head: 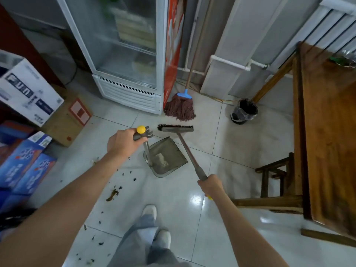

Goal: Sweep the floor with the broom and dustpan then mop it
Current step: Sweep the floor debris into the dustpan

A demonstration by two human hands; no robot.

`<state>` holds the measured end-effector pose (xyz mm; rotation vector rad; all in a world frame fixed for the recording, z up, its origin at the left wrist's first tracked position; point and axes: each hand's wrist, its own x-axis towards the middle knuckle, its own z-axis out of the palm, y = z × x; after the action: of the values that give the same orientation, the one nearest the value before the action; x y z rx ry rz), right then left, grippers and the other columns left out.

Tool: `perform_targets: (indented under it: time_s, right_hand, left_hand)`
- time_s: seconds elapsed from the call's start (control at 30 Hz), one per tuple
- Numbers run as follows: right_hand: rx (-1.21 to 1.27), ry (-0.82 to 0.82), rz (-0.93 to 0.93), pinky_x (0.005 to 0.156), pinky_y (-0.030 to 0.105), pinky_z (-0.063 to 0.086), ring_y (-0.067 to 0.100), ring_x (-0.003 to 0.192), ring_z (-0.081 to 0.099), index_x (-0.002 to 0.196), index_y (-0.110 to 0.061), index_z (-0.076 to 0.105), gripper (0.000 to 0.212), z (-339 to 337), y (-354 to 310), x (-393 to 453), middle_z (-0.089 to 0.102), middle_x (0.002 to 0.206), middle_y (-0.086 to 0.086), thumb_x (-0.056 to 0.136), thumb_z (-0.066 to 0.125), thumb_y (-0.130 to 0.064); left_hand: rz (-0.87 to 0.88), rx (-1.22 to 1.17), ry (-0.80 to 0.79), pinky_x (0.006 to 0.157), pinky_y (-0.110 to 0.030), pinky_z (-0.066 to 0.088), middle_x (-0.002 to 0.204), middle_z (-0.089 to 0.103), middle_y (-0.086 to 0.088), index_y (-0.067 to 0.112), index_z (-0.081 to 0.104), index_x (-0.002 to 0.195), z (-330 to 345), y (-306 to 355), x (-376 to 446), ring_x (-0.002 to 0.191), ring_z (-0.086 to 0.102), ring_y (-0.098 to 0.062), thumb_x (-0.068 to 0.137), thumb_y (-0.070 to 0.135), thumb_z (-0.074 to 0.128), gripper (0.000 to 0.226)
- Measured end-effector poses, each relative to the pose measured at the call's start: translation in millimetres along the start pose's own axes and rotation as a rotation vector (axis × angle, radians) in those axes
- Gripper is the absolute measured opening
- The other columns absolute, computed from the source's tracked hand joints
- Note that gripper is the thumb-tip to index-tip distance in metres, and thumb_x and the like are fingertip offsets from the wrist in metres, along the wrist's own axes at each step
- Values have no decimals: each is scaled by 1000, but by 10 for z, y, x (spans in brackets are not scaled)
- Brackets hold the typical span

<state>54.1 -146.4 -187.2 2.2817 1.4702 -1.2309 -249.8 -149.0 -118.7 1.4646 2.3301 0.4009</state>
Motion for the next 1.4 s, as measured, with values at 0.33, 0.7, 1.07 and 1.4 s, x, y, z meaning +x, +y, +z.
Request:
perform_targets:
  time_s: [0.33,0.7,1.07,1.4]
  right_hand:
    - [15,-48,-30,51,27,47,18,49,51,98,-3,50,25,702,38,-569,50,72,5,85,60,-22]
    - [-84,-62,-44,49,25,46,18,48,53,96,-4,50,19,1697,-417,-1407,53,71,6,86,56,-19]
    - [-129,-39,-59,52,26,47,18,48,53,93,-5,50,16,2386,-804,-1863,53,68,4,86,54,-19]
    - [-429,0,-143,64,24,45,23,75,61,92,-13,49,7,2295,-1177,-1698,59,84,2,86,49,-16]
  left_hand:
    - [-95,28,65,63,-29,43,77,67,-9,16,67,87,-403,-1070,-905,80,64,-32,81,50,67,35]
    - [-144,0,78,63,-28,36,81,67,-15,5,66,88,-980,-2361,-1566,81,63,-32,82,43,69,38]
    - [-218,10,74,72,-38,47,91,67,-15,11,66,98,-1350,-3314,-1832,92,63,-37,85,50,62,42]
    - [-328,67,80,74,-37,47,95,67,-13,16,64,103,-1360,-3611,-1621,93,61,-35,85,54,60,42]
